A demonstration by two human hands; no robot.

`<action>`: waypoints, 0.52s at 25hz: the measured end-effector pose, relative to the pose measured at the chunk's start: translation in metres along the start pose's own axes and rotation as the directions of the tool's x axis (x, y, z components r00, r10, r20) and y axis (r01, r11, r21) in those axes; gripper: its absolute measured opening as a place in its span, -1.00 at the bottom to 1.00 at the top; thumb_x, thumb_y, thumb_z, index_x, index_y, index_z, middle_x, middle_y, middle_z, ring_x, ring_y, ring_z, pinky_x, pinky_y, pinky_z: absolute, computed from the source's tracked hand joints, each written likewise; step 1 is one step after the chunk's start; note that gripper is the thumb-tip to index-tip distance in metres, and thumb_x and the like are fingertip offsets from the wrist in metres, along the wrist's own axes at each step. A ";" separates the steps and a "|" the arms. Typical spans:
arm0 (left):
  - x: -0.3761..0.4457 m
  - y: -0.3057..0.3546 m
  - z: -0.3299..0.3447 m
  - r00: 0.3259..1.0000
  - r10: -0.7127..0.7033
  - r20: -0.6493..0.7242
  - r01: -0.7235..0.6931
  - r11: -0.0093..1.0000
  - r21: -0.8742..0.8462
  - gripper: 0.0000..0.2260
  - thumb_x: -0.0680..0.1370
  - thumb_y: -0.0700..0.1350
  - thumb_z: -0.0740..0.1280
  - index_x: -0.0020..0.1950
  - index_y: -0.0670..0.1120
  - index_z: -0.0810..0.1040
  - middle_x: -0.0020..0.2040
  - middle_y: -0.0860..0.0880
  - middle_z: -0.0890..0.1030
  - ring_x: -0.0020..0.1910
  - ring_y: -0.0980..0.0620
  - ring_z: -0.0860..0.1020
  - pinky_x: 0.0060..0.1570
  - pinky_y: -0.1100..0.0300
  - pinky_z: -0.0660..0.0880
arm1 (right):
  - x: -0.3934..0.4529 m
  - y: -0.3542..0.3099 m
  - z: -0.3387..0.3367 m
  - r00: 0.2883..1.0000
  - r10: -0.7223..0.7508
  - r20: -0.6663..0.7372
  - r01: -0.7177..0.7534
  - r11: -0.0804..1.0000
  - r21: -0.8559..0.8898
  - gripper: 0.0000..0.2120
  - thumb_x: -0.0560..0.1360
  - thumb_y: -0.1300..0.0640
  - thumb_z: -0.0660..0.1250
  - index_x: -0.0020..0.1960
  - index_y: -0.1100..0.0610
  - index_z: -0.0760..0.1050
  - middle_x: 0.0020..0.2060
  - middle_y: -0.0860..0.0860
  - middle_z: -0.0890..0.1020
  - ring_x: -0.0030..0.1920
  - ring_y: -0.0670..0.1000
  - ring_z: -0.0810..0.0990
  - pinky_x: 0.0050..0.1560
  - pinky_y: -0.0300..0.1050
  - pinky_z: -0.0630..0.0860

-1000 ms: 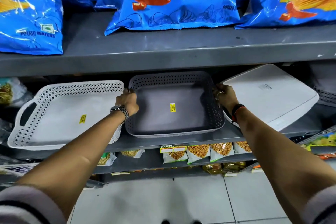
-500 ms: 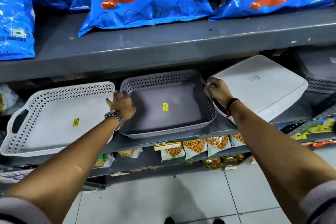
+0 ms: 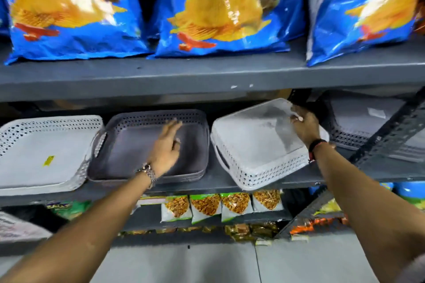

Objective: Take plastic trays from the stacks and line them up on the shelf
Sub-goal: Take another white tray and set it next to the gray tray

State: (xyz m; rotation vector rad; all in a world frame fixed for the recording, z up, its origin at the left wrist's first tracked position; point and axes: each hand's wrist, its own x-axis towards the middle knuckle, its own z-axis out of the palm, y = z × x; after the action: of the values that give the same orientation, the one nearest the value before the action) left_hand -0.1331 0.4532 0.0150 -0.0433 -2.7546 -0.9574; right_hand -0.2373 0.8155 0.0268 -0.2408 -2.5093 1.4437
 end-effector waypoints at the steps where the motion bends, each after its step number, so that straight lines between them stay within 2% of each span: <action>1: -0.006 0.022 0.015 0.998 0.049 0.048 -0.047 0.998 -0.041 -0.54 0.53 -0.35 0.15 0.43 -0.11 0.32 0.38 -0.18 0.43 0.30 -0.06 0.47 0.27 0.22 0.33 | 0.004 0.013 -0.017 0.998 0.036 -0.042 -0.039 0.997 -0.066 -0.68 0.49 0.26 0.21 0.22 0.26 0.49 0.19 0.24 0.58 0.22 0.22 0.52 0.17 -0.08 0.43; 2: -0.010 0.042 0.029 0.994 0.064 0.091 -0.058 0.996 -0.069 -0.54 0.54 -0.33 0.15 0.42 -0.05 0.33 0.23 -0.21 0.56 0.08 -0.10 0.57 0.10 0.15 0.44 | 0.010 0.026 -0.031 0.994 0.084 -0.068 -0.090 0.990 -0.104 -0.66 0.48 0.17 0.20 0.22 0.24 0.49 0.19 0.27 0.57 0.22 0.27 0.51 0.19 -0.01 0.42; 3: -0.013 0.058 0.045 0.991 0.046 0.125 -0.036 0.996 -0.081 -0.57 0.56 -0.30 0.15 0.41 -0.03 0.34 0.07 -0.25 0.63 -0.08 -0.15 0.59 -0.05 0.07 0.48 | 0.018 0.038 -0.039 0.989 0.138 -0.059 -0.144 0.983 -0.115 -0.64 0.47 0.10 0.18 0.18 0.25 0.49 0.15 0.29 0.57 0.21 0.30 0.50 0.21 0.05 0.41; 4: -0.015 0.070 0.062 0.988 0.000 0.153 0.011 0.997 -0.073 -0.61 0.57 -0.26 0.16 0.41 -0.08 0.36 0.04 -0.28 0.63 -0.06 -0.21 0.59 -0.06 0.01 0.49 | 0.026 0.047 -0.045 0.981 0.191 -0.029 -0.194 0.973 -0.127 -0.63 0.46 0.06 0.16 0.13 0.26 0.49 0.11 0.29 0.57 0.20 0.32 0.49 0.21 0.09 0.40; 6: -0.018 0.081 0.091 0.959 -0.154 0.237 0.179 0.980 -0.090 -0.65 0.60 -0.10 0.16 0.36 -0.17 0.38 0.18 -0.26 0.59 0.12 -0.23 0.57 0.09 -0.02 0.51 | 0.039 0.066 -0.048 0.951 0.304 0.054 -0.293 0.943 -0.157 -0.60 0.51 0.00 0.14 0.12 0.32 0.47 0.12 0.32 0.55 0.19 0.33 0.48 0.22 0.10 0.39; 9: -0.025 0.085 0.112 0.843 -0.409 0.350 0.502 0.831 -0.238 -0.51 0.53 0.16 0.13 0.27 -0.16 0.48 0.23 -0.32 0.55 0.21 -0.27 0.52 0.25 -0.12 0.44 | 0.037 0.079 -0.048 0.931 0.359 0.067 -0.353 0.931 -0.090 -0.48 0.58 -0.09 0.08 0.20 0.35 0.45 0.20 0.40 0.50 0.22 0.34 0.47 0.24 0.08 0.38; 11: -0.028 0.083 0.119 0.782 -0.514 0.353 0.616 0.723 -0.313 -0.53 0.57 0.13 0.11 0.29 -0.17 0.47 0.30 -0.36 0.47 0.28 -0.30 0.46 0.32 -0.19 0.37 | 0.036 0.083 -0.051 0.923 0.379 0.071 -0.375 0.925 -0.062 -0.43 0.57 -0.16 0.04 0.20 0.32 0.47 0.21 0.38 0.50 0.21 0.32 0.48 0.24 0.08 0.40; 13: -0.032 0.082 0.123 0.763 -0.553 0.335 0.646 0.661 -0.381 -0.57 0.60 0.08 0.09 0.31 -0.17 0.45 0.38 -0.24 0.44 0.36 -0.18 0.40 0.38 -0.12 0.32 | 0.035 0.085 -0.055 0.909 0.404 0.103 -0.402 0.915 -0.041 -0.40 0.56 -0.20 0.03 0.17 0.30 0.49 0.20 0.35 0.52 0.19 0.30 0.50 0.24 0.07 0.43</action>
State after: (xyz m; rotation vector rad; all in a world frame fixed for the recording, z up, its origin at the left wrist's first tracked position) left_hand -0.1184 0.5949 -0.0362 0.8003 -2.6393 -1.8853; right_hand -0.2527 0.9125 -0.0157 -0.7431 -2.6722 1.6148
